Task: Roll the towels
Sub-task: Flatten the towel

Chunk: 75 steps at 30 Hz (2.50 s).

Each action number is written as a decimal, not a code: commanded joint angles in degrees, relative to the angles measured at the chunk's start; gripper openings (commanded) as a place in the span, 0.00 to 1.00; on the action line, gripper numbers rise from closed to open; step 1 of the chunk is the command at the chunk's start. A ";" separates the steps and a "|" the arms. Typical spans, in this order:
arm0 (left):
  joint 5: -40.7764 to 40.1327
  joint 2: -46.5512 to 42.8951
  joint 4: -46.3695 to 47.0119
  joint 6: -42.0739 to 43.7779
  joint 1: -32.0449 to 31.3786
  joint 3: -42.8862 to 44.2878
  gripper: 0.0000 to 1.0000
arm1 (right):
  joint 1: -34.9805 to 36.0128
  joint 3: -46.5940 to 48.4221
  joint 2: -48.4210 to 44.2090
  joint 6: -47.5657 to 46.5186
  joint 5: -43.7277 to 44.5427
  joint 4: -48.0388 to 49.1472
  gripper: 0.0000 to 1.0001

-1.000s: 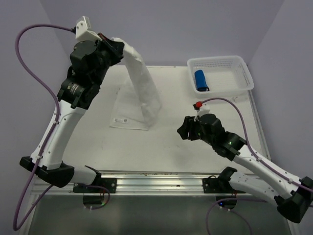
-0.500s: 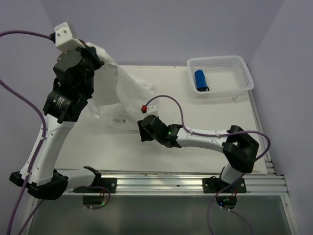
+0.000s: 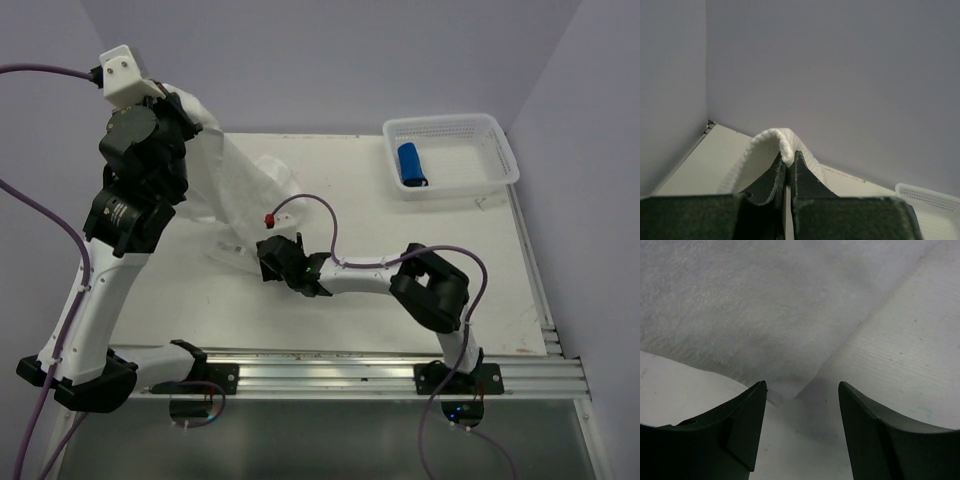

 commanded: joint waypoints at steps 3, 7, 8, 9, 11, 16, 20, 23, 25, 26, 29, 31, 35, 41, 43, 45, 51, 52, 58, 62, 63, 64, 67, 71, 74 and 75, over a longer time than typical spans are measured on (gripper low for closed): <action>-1.22 -0.79 5.22 2.08 0.29 1.29 0.00 | 0.06 2.04 3.42 -1.98 -5.33 10.87 0.63; -0.34 -0.35 4.96 1.55 0.29 1.20 0.00 | 0.06 3.26 6.06 -1.63 -5.07 11.05 0.62; -0.25 -0.26 4.96 1.55 0.29 1.20 0.00 | 0.06 4.66 7.46 -1.71 -4.54 10.36 0.62; -0.16 -0.35 4.96 1.46 0.20 1.20 0.00 | 0.06 5.72 8.17 -1.71 -4.28 9.48 0.60; -0.25 -0.35 4.96 1.46 0.29 1.29 0.00 | 0.06 8.00 10.18 -1.80 -4.19 7.89 0.54; -0.43 -0.87 5.48 1.64 0.29 1.47 0.00 | -0.20 11.09 12.92 -1.72 -4.54 5.43 0.19; -2.00 -1.14 6.10 2.69 0.29 0.94 0.00 | -1.17 7.85 10.64 -1.71 -4.71 6.13 0.02; -2.36 -1.93 6.54 2.96 0.29 -0.90 0.00 | -1.87 4.86 5.73 -3.20 -3.49 5.25 0.00; -2.36 -2.54 6.89 2.69 0.29 -1.96 0.00 | -2.31 3.45 0.13 -4.43 -2.78 3.42 0.00; -2.53 -2.72 6.63 2.52 0.29 -2.83 0.00 | -2.92 2.14 -1.91 -5.40 -1.91 2.62 0.00; -2.01 -3.51 6.10 0.85 0.29 -3.80 0.00 | -3.98 -0.24 -10.96 -7.76 -0.41 -1.16 0.00; -1.57 -3.95 5.05 -0.73 0.29 -3.90 0.00 | -4.59 -0.34 -16.92 -9.70 -0.23 -5.35 0.00; 0.10 -5.18 3.56 -3.11 0.29 -3.81 0.00 | -4.77 5.44 -24.49 -16.98 2.31 -15.47 0.00; 0.45 -7.99 0.57 -6.10 0.29 -6.86 0.00 | -5.13 17.13 -28.13 -26.57 3.03 -29.98 0.00; -0.16 -11.06 0.21 -7.50 0.29 -10.56 0.00 | -5.13 18.64 -27.07 -27.11 0.22 -34.27 0.00; -1.39 -15.52 -0.05 -9.16 0.29 -17.41 0.00 | -4.78 17.69 -26.81 -26.94 -2.33 -36.14 0.00; -6.57 -25.29 -4.18 -14.17 0.29 -32.80 0.00 | -0.91 3.72 -31.97 -25.97 -17.52 -31.94 0.24; -7.45 -25.83 -4.97 -15.05 0.29 -34.73 0.00 | -0.99 0.49 -33.30 -25.80 -20.07 -31.14 0.34; -10.00 -29.52 -9.28 -18.84 0.29 -39.83 0.00 | -0.99 -6.83 -40.86 -20.27 -12.73 -32.09 0.53; -12.73 -30.67 -11.12 -19.37 0.29 -41.16 0.00 | -1.78 -10.79 -43.59 -12.20 -4.81 -33.33 0.52; -13.17 -31.02 -11.21 -19.37 0.29 -41.51 0.00 | -2.22 -11.67 -43.68 -10.95 -5.32 -32.81 0.50; -13.52 -31.19 -11.21 -19.46 0.29 -42.21 0.00 | -3.09 -13.76 -43.68 -9.81 -5.50 -32.20 0.49; -13.35 -31.20 -11.65 -19.63 0.29 -43.00 0.00 | -6.26 -18.15 -43.07 -5.41 -9.96 -29.30 0.44; -14.75 -30.32 -11.83 -19.11 0.29 -43.36 0.00 | -11.97 -24.23 -43.33 -3.12 -16.92 -23.41 0.42; -14.84 -29.35 -10.60 -17.09 0.29 -43.01 0.00 | -16.10 -27.49 -43.33 -3.12 -21.49 -19.54 0.43; -14.49 -28.31 -10.69 -17.00 0.29 -42.57 0.00 | -16.72 -27.84 -43.07 -3.29 -22.37 -18.84 0.43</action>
